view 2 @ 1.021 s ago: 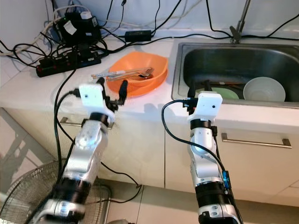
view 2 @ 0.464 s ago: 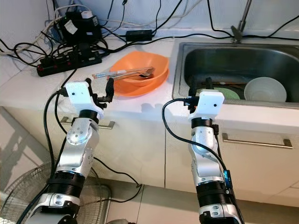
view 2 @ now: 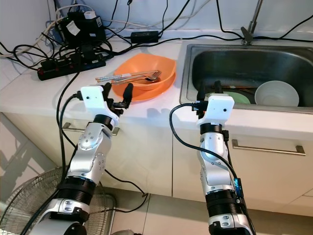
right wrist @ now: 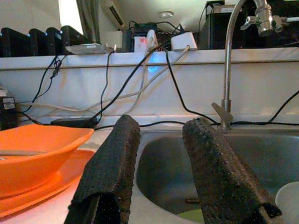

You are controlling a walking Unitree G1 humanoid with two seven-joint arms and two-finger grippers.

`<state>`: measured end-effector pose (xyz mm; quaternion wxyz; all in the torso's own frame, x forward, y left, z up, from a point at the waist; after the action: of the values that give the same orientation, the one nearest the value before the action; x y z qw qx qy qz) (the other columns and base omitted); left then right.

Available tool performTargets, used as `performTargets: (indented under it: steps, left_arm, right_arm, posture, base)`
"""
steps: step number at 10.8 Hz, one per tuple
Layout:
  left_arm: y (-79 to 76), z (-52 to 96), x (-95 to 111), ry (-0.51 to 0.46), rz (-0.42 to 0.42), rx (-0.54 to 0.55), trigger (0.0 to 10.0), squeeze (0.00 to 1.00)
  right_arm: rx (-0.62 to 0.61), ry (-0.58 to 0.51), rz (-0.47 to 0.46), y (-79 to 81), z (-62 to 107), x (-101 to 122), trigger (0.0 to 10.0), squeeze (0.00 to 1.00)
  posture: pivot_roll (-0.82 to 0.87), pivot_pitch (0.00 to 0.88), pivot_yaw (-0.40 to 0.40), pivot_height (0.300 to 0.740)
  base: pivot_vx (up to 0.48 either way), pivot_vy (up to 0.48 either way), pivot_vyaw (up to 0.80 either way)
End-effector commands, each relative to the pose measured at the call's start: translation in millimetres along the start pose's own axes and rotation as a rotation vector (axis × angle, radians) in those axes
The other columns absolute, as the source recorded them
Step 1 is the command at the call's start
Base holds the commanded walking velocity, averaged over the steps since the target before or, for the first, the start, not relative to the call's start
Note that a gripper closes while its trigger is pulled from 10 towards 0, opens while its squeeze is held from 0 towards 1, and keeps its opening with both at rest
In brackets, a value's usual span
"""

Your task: Kitchen organization

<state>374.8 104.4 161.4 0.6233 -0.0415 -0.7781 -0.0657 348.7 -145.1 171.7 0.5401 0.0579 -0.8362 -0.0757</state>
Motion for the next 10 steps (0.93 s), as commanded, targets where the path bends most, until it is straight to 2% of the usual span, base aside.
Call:
performTargets:
  steps: [1,4,7,10]
  left_arm:
    - [-0.9,-6.3,3,0.007,0.004,-0.011,10.0,0.00]
    - [-6.3,-13.5,10,-0.016,0.010,-0.034,10.0,0.00]
    - [-20.5,-12.4,14,-0.032,-0.005,-0.091,10.0,0.00]
    - [-26.2,-13.0,14,-0.036,-0.029,-0.114,10.0,0.00]
  right_arm:
    - [0.019,-0.018,0.003,6.3,-4.7,6,10.0,0.00]
    - [0.011,-0.020,0.006,4.1,-5.0,7,10.0,0.00]
    - [0.007,-0.018,0.006,3.5,-5.0,6,10.0,0.00]
    - [0.006,-0.015,0.004,4.0,-5.6,5,10.0,0.00]
  posture:
    - [0.05,0.000,0.064,0.740]
    - [0.05,0.000,0.066,0.740]
    - [0.06,0.000,0.063,0.740]
    - [0.06,0.000,0.063,0.740]
  base:
    - [0.000,0.000,0.00]
    - [0.000,0.000,0.00]
    - [0.000,0.000,0.00]
    - [0.000,0.000,0.00]
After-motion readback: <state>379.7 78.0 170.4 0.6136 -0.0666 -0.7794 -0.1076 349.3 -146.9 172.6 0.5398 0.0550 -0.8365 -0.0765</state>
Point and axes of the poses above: a point about 5 cm out from each wrist's last joint towards the gripper, its own z axis pointing back from the gripper into the wrist, its own x axis along the axis of the wrist's last joint, y = z × x, the point moved 3 cm from there along -z, pointing out of the wrist towards the gripper, and after that the axes turned 13 degrees about -z, right-handed, at the moved point
